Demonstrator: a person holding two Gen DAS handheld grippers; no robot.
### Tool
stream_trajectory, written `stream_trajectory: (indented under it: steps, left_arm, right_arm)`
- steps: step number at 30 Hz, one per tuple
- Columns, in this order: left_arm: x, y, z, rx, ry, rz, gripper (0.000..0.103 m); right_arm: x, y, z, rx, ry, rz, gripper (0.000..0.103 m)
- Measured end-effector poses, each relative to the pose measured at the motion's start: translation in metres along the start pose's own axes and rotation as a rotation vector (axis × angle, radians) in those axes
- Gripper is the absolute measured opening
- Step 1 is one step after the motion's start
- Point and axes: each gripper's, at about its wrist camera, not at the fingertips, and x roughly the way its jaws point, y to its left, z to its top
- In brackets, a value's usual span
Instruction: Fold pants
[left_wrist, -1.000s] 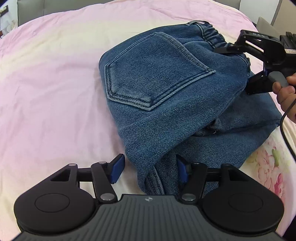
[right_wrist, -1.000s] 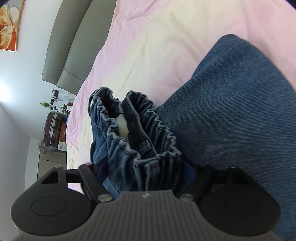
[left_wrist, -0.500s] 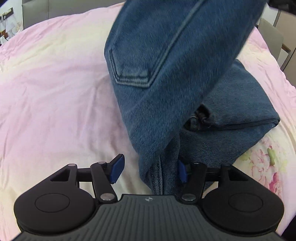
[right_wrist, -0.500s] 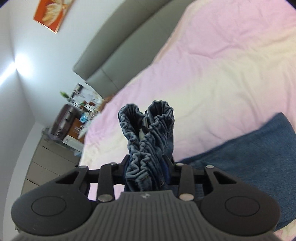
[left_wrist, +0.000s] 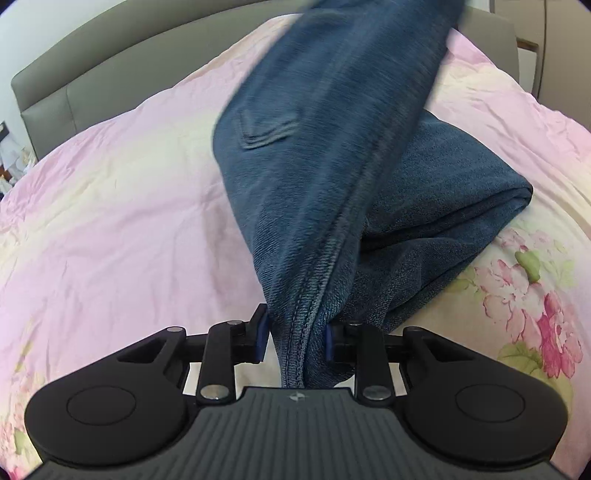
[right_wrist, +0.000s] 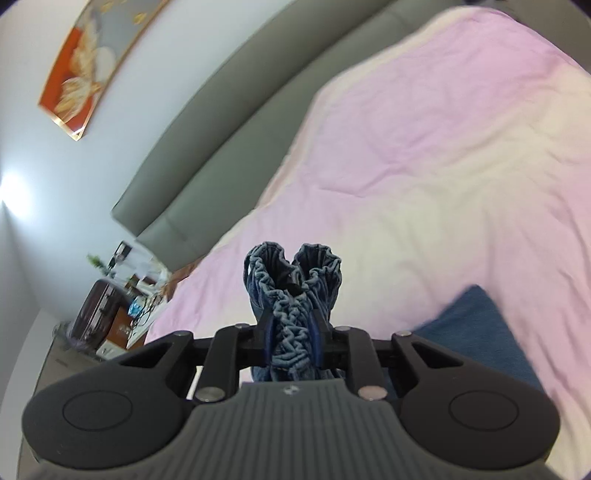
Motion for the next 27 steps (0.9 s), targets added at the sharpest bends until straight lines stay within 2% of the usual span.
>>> stream_trajectory:
  steps: [3, 6, 9, 14, 17, 19, 20, 21, 22, 24, 27]
  left_arm:
    - [0.006, 0.007, -0.005, -0.030, 0.004, -0.013, 0.031]
    - [0.007, 0.011, -0.006, -0.019, 0.008, -0.025, 0.030]
    - [0.013, 0.008, -0.007, -0.003, 0.026, -0.031, 0.030]
    - [0.034, 0.012, -0.005, 0.022, 0.080, -0.056, 0.031]
    - [0.029, 0.017, 0.004, 0.023, 0.087, -0.083, 0.033]
    - [0.024, 0.025, 0.010, 0.014, 0.101, -0.133, 0.038]
    - [0.017, 0.032, 0.010, -0.004, 0.098, -0.163, 0.047]
    - [0.011, 0.040, 0.011, -0.024, 0.088, -0.205, 0.052]
    - [0.005, 0.048, 0.014, -0.042, 0.081, -0.234, 0.054]
    - [-0.008, 0.061, 0.024, -0.075, 0.055, -0.264, 0.056]
    - [-0.018, 0.074, 0.048, -0.127, 0.027, -0.282, 0.059]
  right_arm:
    - [-0.012, -0.068, -0.012, 0.084, 0.016, -0.041, 0.014]
    - [-0.012, -0.134, -0.034, 0.159, 0.032, -0.077, 0.013]
    - [-0.004, -0.173, -0.055, 0.192, 0.044, -0.088, 0.013]
    - [0.012, -0.188, -0.070, 0.146, 0.062, -0.121, 0.013]
    - [0.014, -0.191, -0.065, 0.133, 0.089, -0.097, 0.015]
    - [0.011, -0.189, -0.056, 0.119, 0.105, -0.066, 0.024]
    - [0.008, -0.189, -0.050, 0.108, 0.114, -0.056, 0.033]
    - [0.000, -0.185, -0.045, 0.075, 0.121, -0.053, 0.039]
    - [-0.002, -0.182, -0.038, 0.032, 0.123, -0.052, 0.043]
    - [0.000, -0.174, -0.023, -0.057, 0.151, -0.035, 0.058]
    - [0.012, -0.163, -0.005, -0.142, 0.220, -0.017, 0.063]
